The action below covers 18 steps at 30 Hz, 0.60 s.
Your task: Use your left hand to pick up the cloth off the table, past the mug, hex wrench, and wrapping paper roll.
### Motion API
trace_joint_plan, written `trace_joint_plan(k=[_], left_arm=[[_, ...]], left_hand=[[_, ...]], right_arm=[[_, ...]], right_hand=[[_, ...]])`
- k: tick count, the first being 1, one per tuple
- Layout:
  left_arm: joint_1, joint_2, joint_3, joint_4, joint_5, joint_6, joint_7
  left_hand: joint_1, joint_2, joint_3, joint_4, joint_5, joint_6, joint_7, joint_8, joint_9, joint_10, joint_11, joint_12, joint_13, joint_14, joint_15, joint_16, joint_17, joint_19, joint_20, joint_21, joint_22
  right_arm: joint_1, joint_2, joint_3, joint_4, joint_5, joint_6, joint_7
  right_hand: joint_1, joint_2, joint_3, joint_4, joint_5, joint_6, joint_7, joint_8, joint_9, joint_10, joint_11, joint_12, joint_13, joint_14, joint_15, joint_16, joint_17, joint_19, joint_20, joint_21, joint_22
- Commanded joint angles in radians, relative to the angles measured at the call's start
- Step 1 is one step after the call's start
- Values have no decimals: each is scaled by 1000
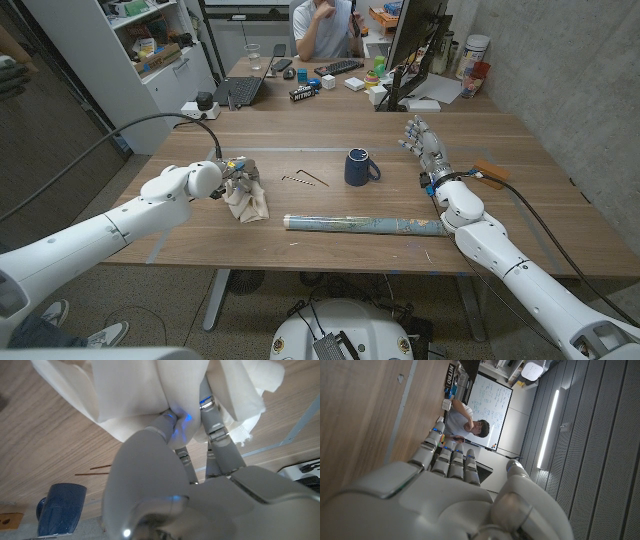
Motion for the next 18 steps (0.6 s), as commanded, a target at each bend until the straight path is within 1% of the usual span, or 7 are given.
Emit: trace_joint_plan(k=[1, 9, 11, 18], left_arm=[[1, 14, -46, -74, 13, 48, 27], [4, 35, -85, -127, 1, 66, 35], [-2, 38, -81, -133, 12, 71, 31], [-11, 43, -84, -147, 20, 74, 23]], left_hand=[[-7, 1, -3, -1, 5, 13, 3, 8, 2, 129, -114, 12, 72, 465, -547, -5, 2, -8, -3, 4, 2], [-8, 1, -5, 0, 5, 15, -3, 12, 0, 131, -116, 9, 74, 468, -550, -10, 3, -12, -1, 7, 2], [-8, 1, -5, 0, 6, 15, -2, 12, -1, 132, -113, 8, 75, 469, -549, -11, 4, -13, 0, 8, 2], [-9, 1, -6, 1, 6, 14, -4, 15, -3, 133, -116, 5, 76, 474, -548, -14, 6, -17, 2, 10, 2]], right_arm=[[-8, -7, 5, -8, 6, 3, 8], [-9, -11, 8, -13, 7, 3, 9], [-7, -12, 9, -12, 7, 2, 10], [-5, -10, 11, -7, 10, 8, 12]], right_hand=[[-2, -2, 3, -6, 2, 8, 0, 0, 5, 5, -2, 2, 2, 4, 3, 7, 0, 10, 3, 8, 5], [-2, -2, 3, -7, 2, 7, 1, 0, 5, 5, -2, 2, 2, 5, 3, 7, -1, 10, 3, 7, 5], [-3, -2, 3, -7, 2, 8, 1, 0, 5, 5, -2, 2, 2, 5, 4, 7, -1, 9, 3, 7, 5], [-3, -2, 3, -8, 2, 7, 1, 0, 5, 4, -1, 1, 2, 5, 3, 7, -1, 10, 3, 7, 5]])
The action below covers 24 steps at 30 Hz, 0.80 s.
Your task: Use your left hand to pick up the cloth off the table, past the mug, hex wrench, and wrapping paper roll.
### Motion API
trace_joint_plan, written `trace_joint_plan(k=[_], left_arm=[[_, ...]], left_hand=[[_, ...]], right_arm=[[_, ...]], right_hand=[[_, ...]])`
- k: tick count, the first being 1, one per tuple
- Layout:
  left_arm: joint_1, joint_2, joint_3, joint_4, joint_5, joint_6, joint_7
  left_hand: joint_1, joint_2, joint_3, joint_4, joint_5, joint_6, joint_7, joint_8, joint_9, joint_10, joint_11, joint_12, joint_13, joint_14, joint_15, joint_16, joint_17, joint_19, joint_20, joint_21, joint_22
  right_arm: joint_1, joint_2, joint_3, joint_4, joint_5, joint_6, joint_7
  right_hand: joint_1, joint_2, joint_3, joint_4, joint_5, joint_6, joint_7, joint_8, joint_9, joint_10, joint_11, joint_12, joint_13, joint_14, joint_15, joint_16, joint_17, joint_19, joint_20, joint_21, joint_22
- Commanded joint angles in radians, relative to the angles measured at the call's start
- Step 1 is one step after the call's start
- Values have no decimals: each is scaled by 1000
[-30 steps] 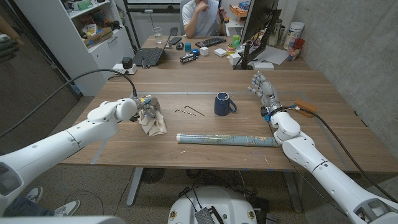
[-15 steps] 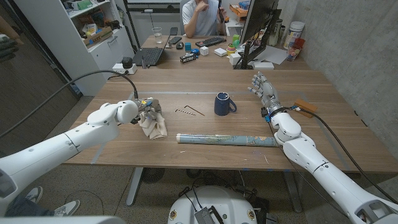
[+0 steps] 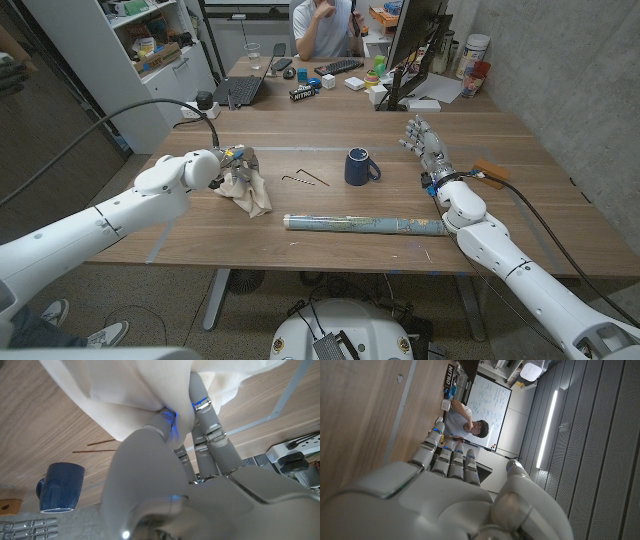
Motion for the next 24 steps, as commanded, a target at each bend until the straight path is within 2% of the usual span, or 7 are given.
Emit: trace_joint_plan(k=[1, 12, 19, 21, 24], left_arm=[[-14, 12, -22, -52, 19, 35, -3], [-21, 25, -36, -76, 19, 38, -12], [-36, 36, -37, -136, 54, 93, -53], [-49, 42, -32, -153, 63, 106, -90], [-45, 58, -54, -187, 47, 120, -110]], left_hand=[[-2, 9, -4, 1, 4, 8, -4, 9, 1, 110, -93, -3, 77, 209, -252, -3, 4, -4, 3, 10, 1], [-5, 9, -7, 1, 5, 8, -6, 13, -4, 115, -96, -9, 77, 216, -251, -8, 7, -9, 4, 14, 1], [-5, 9, -8, 1, 6, 8, -7, 15, -7, 117, -92, -11, 81, 218, -250, -12, 10, -11, 6, 17, 0], [-5, 9, -8, 1, 6, 8, -8, 15, -7, 118, -93, -11, 81, 219, -251, -13, 10, -13, 6, 17, 0], [-5, 9, -9, 1, 6, 8, -9, 16, -8, 118, -95, -13, 81, 218, -250, -14, 12, -14, 8, 18, 0]], right_arm=[[2, -4, 4, 1, 2, 3, 5], [11, 2, 3, 11, 3, 8, 8], [21, 5, 4, 20, 6, 18, 20], [21, 0, 4, 15, 3, 13, 18], [21, 0, 7, 14, 2, 16, 16]], right_hand=[[-4, -2, 3, -8, 2, 8, 1, 0, 5, 4, -1, 1, 2, 5, 3, 7, -1, 10, 4, 7, 5], [-5, -2, 3, -9, 1, 8, 1, 0, 5, 5, -2, 2, 2, 5, 3, 6, -1, 10, 4, 7, 5], [-5, -1, 3, -10, 1, 7, 2, -1, 5, 5, -2, 2, 2, 5, 3, 6, -1, 10, 3, 7, 5], [-5, -1, 3, -10, 1, 7, 2, -1, 5, 4, -2, 1, 2, 4, 4, 6, -1, 10, 3, 7, 5], [-6, -1, 3, -10, 1, 7, 2, -1, 5, 4, -3, 1, 2, 5, 4, 6, -1, 10, 3, 7, 5]])
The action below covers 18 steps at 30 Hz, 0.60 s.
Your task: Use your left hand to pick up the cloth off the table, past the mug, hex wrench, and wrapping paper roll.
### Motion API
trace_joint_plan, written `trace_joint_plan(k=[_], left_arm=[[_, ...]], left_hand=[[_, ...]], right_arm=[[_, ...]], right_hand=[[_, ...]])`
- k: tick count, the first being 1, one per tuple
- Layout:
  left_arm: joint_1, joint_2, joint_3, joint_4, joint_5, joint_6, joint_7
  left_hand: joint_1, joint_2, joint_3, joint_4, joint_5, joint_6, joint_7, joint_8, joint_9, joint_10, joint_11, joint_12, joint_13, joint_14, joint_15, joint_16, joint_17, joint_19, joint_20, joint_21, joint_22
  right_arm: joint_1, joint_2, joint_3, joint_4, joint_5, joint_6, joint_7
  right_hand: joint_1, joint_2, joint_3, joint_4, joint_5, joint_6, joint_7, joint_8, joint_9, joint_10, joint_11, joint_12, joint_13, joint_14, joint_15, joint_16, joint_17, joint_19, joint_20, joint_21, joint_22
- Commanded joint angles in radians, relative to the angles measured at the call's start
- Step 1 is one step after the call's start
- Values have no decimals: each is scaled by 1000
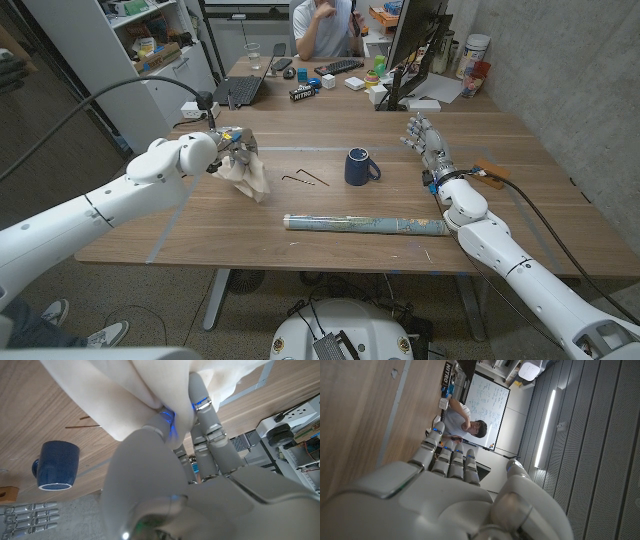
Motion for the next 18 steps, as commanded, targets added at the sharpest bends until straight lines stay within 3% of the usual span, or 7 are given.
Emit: trace_joint_plan(k=[1, 6, 16, 18], left_arm=[[-29, 37, -19, -104, 19, 66, -95], [-34, 64, -46, -143, 26, 60, -99], [-79, 68, -65, -188, 50, 87, -157], [-67, 66, -93, -201, 29, 92, -135]], left_hand=[[8, 10, -4, 0, 7, 4, -3, 7, 1, 105, -82, 0, 81, 197, -230, -5, 6, -7, 0, 8, 1], [10, 10, -5, -1, 8, 4, -1, 8, -2, 106, -81, -1, 86, 187, -223, -11, 10, -9, 1, 11, 1], [9, 11, -8, 0, 8, 0, -3, 13, -2, 111, -81, -6, 86, 193, -224, -12, 16, -17, 2, 13, 1], [9, 11, -9, 0, 8, 0, -3, 14, -1, 109, -82, -7, 88, 193, -225, -13, 17, -19, 2, 13, 1]], right_arm=[[8, -1, 4, 3, -1, 8, 6], [11, 3, 6, 6, 3, 6, 5], [15, 6, 2, 8, 0, 14, 7], [12, 4, 3, 3, -2, 12, 5]], right_hand=[[-6, -1, 2, -3, 1, 8, 1, -1, 5, 4, -3, 1, 2, 5, 4, 6, -1, 10, 3, 7, 5], [-6, -1, 2, -4, 1, 7, 2, -1, 5, 5, -2, 1, 2, 6, 4, 6, -1, 11, 3, 8, 5], [-7, 1, 3, -4, 1, 8, 3, -1, 5, 6, -1, 2, 2, 6, 4, 6, -1, 12, 3, 8, 5], [-7, 1, 3, -5, 1, 8, 3, -1, 5, 6, -2, 2, 2, 6, 4, 6, -1, 12, 3, 8, 5]])
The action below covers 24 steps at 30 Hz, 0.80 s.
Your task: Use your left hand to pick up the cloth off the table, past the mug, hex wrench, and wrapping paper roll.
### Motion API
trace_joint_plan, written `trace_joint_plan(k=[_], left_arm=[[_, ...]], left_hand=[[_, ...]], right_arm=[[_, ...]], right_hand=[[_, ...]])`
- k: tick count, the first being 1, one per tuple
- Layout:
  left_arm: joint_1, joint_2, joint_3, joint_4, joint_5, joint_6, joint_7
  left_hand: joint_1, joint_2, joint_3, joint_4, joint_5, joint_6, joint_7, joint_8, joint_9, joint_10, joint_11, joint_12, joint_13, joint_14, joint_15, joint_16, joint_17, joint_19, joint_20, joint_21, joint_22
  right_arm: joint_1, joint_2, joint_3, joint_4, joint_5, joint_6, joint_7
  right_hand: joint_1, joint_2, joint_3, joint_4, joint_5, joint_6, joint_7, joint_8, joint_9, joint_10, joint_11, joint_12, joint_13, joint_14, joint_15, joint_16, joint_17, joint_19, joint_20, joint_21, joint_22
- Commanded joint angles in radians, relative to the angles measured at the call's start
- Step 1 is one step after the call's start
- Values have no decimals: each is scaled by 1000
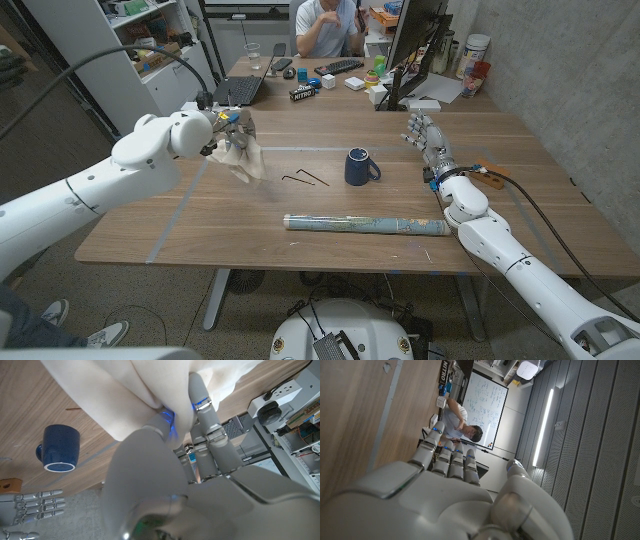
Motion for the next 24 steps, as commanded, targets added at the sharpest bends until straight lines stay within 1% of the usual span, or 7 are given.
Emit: trace_joint_plan(k=[1, 5, 7, 12, 17, 20, 24], left_arm=[[-34, 12, -43, -72, 10, 38, -47], [-68, 15, -38, -84, 15, 41, -90], [-87, 28, -24, -81, 33, 4, -109], [-142, 20, -17, -95, 69, 15, -188], [-170, 8, -69, -111, 22, 38, -208], [-194, 8, -56, -128, 55, 48, -219], [-197, 4, -56, -136, 55, 46, -223]], left_hand=[[5, 6, 0, -1, 2, 4, 0, 7, 5, 109, -82, 4, 89, 189, -221, -2, 5, -7, 0, 8, 0], [5, 5, -2, -1, 2, 5, -2, 8, 2, 113, -85, 1, 87, 184, -220, -6, 8, -11, 1, 9, 0], [5, 5, -3, -1, 2, 5, -2, 9, 2, 113, -81, 1, 89, 184, -220, -7, 9, -13, 1, 9, 0], [5, 4, -4, -1, 2, 6, -4, 11, 0, 114, -83, -1, 91, 184, -224, -9, 11, -19, 0, 9, 0], [4, 5, -6, 0, 2, 4, -4, 12, -1, 116, -84, -3, 93, 186, -225, -11, 13, -23, -1, 10, 0], [3, 5, -7, 0, 2, 3, -5, 13, -2, 117, -87, -3, 95, 188, -224, -11, 14, -24, -1, 11, 0], [3, 5, -8, 0, 2, 4, -11, 14, -4, 117, -88, -5, 97, 190, -225, -12, 16, -26, -1, 12, 0]], right_arm=[[0, 1, 0, -4, -4, 4, -2], [-4, -5, 3, -16, 1, -5, -3], [-6, -6, 5, -18, 2, -1, 0], [-14, -14, 10, -30, 4, -11, -7], [-21, -18, 16, -42, 0, -8, -15], [-24, -19, 19, -44, 2, -3, -14], [-28, -21, 22, -46, 6, -2, -12]], right_hand=[[-7, 1, 3, -5, 1, 4, -1, -1, 5, 6, -2, 2, 2, 6, 4, 6, -1, 7, -3, 8, 5], [-7, 1, 3, -5, 1, 5, -1, -1, 5, 7, -2, 2, 2, 6, 4, 6, -1, 6, -3, 8, 5], [-7, 1, 4, -5, 1, 5, -2, -1, 5, 7, -1, 2, 2, 6, 4, 6, -1, 6, -3, 8, 5], [-8, 2, 4, -6, 1, 4, -1, -1, 5, 7, -1, 2, 2, 6, 4, 6, -1, 7, -2, 8, 5], [-8, 3, 4, -6, 0, 5, -1, -1, 5, 6, -1, 1, 2, 6, 5, 6, -1, 7, -2, 8, 5], [-8, 3, 4, -6, 0, 4, 0, -1, 5, 6, 0, 1, 2, 7, 6, 6, 0, 7, -2, 8, 5], [-8, 4, 5, -7, 0, 4, 0, -1, 5, 6, -1, 2, 2, 6, 5, 6, 0, 7, -2, 8, 5]])
